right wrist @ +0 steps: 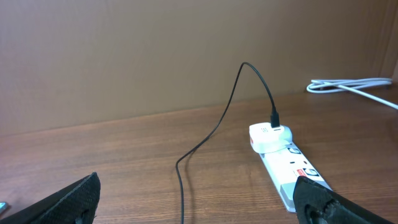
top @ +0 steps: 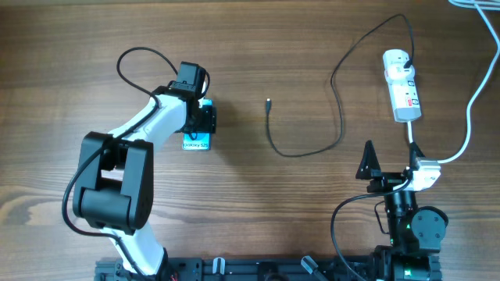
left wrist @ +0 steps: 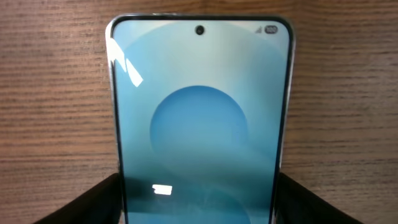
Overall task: Plug charger to phone and switch on socket
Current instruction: 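Close the left gripper on the phone's bottom edge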
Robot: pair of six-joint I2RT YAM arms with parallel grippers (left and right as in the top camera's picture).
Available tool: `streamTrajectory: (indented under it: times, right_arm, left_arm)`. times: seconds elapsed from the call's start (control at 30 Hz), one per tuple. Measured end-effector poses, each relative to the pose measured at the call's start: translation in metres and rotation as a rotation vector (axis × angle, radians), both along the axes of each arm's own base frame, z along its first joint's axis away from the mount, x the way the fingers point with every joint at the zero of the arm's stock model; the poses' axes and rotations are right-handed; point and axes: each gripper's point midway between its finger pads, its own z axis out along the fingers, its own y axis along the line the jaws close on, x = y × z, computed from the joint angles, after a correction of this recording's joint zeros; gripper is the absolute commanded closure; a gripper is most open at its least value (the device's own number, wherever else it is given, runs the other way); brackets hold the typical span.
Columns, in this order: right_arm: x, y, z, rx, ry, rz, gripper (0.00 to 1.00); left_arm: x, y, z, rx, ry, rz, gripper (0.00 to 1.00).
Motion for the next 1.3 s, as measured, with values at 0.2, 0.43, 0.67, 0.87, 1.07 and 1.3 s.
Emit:
streamTrajectory:
  times: [0.2,0.43,0.67,0.87,1.07,1.3]
  right_arm:
    - [0.0,0.0,0.0,0.0,0.0,0.0,0.0]
    - [0.0,0.0,0.0,0.0,0.0,0.0,0.0]
    - [0.0,0.0,0.0,0.0,0.0,0.0,0.0]
    - [0.0,0.0,0.0,0.0,0.0,0.0,0.0]
    - [0.0,0.0,0.0,0.0,0.0,0.0,0.01]
    - [0.0,0.0,0.0,0.0,0.0,0.0,0.0]
  left_arm:
    - [0.0004,-0.0031,-0.0002,0.0,-0.004,-0.009,0.0]
    - [0.005,-0.0038,0.0004,-0.002,-0.024,-0.009,0.0]
    - [0.0076,-0.0043,0.0002,-0.003,-0.034,-0.008,0.19]
    - [0.0076,-0.0043,0.0,-0.002,-0.035,-0.012,0.34]
    - [0.0072,-0.0036,0.0,-0.003,-0.035,-0.011,0.45]
    - [0.0073,-0.0021,0.0,0.005,-0.037,-0.008,0.45]
